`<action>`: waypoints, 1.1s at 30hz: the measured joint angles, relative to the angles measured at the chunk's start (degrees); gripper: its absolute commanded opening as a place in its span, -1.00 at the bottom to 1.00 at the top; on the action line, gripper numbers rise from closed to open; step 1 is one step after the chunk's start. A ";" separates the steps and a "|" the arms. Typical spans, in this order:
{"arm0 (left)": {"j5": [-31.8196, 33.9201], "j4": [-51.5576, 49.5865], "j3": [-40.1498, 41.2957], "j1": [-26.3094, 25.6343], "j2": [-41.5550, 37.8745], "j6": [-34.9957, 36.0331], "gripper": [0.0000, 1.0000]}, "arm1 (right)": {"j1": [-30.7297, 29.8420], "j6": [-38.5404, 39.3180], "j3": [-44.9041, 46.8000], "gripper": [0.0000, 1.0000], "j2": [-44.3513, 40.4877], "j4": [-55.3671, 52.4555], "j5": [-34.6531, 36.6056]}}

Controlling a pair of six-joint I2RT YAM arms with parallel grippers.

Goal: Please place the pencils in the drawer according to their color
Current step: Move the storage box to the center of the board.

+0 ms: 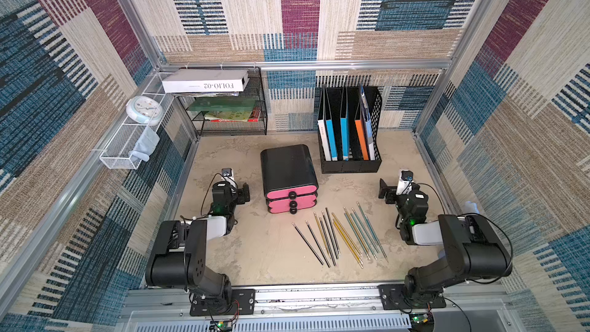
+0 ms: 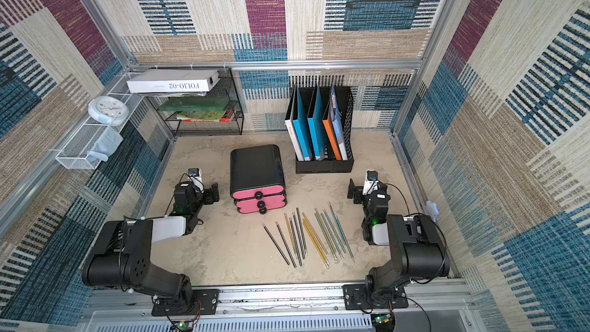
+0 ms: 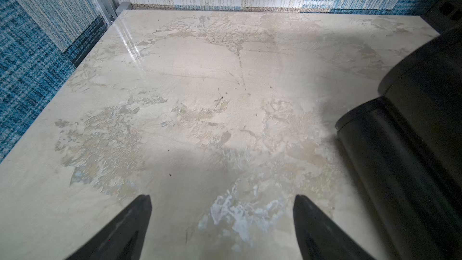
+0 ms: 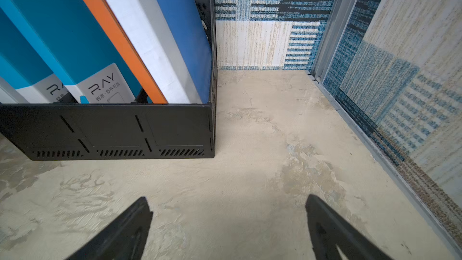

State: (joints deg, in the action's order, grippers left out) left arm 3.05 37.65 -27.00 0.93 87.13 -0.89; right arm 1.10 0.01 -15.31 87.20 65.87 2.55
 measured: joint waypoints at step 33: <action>1.77 -4.59 -1.77 0.92 -4.31 -1.33 0.96 | -0.02 -0.94 -12.11 0.99 -8.31 -16.59 0.96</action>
State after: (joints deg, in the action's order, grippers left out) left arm 4.82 33.06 -28.77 1.85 82.83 -2.22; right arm 1.08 -0.93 -27.42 78.89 49.28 3.51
